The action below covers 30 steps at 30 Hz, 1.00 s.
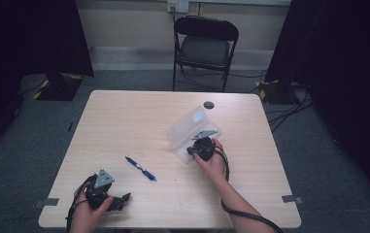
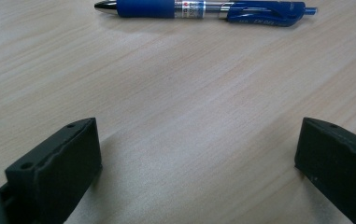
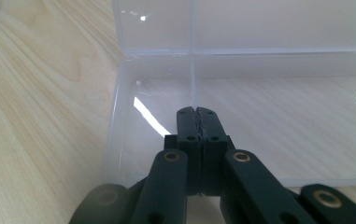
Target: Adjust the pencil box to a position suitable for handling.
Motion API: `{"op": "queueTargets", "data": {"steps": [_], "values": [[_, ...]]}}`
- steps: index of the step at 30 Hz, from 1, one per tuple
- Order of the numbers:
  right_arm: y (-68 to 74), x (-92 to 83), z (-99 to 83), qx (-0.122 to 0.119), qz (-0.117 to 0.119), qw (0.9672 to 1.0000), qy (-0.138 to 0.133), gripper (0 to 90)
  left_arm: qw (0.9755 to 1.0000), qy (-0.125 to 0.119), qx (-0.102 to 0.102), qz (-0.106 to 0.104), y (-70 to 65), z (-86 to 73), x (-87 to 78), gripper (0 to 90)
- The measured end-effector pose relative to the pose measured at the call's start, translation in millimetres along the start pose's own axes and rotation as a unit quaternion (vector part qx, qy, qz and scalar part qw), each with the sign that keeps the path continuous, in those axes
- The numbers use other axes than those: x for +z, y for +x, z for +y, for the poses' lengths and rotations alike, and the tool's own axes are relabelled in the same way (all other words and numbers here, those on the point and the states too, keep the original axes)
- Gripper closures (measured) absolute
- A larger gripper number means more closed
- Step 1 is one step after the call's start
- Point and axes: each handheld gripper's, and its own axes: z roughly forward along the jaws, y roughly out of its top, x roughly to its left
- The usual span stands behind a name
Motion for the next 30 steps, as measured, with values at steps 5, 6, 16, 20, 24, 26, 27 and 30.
{"op": "queueTargets", "data": {"steps": [5, 6, 16, 20, 24, 26, 27, 30], "values": [[2.4, 3.7, 2.9, -0.001, 0.003, 1.0000, 0.000, 89.6, 1.0000, 0.000, 0.000, 0.000, 0.0, 0.0, 0.0, 0.0], [2.4, 3.9, 3.1, -0.001, 0.003, 1.0000, 0.000, 89.5, 1.0000, 0.000, 0.000, 0.000, 0.0, 0.0, 0.0, 0.0], [5.2, 9.0, 6.2, 0.006, 0.004, 1.0000, -0.005, 89.2, 1.0000, 0.000, 0.000, 0.000, 0.0, 0.0, 0.0, 0.0], [8.1, 11.9, 8.5, 0.007, 0.006, 0.9999, -0.006, 89.1, 1.0000, 0.000, 0.000, 0.000, 0.0, 0.0, 0.0, 0.0], [10.7, 15.5, 10.9, 0.008, 0.008, 0.9999, -0.009, 88.8, 1.0000, 0.000, 0.000, 0.000, 0.0, 0.0, 0.0, 0.0], [12.0, 17.7, 12.1, 0.010, 0.013, 0.9998, -0.010, 88.4, 1.0000, 0.000, 0.000, 0.000, 0.0, 0.0, 0.0, 0.0], [12.7, 19.1, 12.9, 0.008, 0.014, 0.9998, -0.013, 88.4, 1.0000, 0.000, 0.000, 0.000, 0.0, 0.0, 0.0, 0.0], [14.6, 22.2, 16.4, 0.002, 0.013, 0.9999, -0.011, 88.4, 1.0000, 0.000, 0.000, 0.000, 0.0, 0.0, 0.0, 0.0]]}}
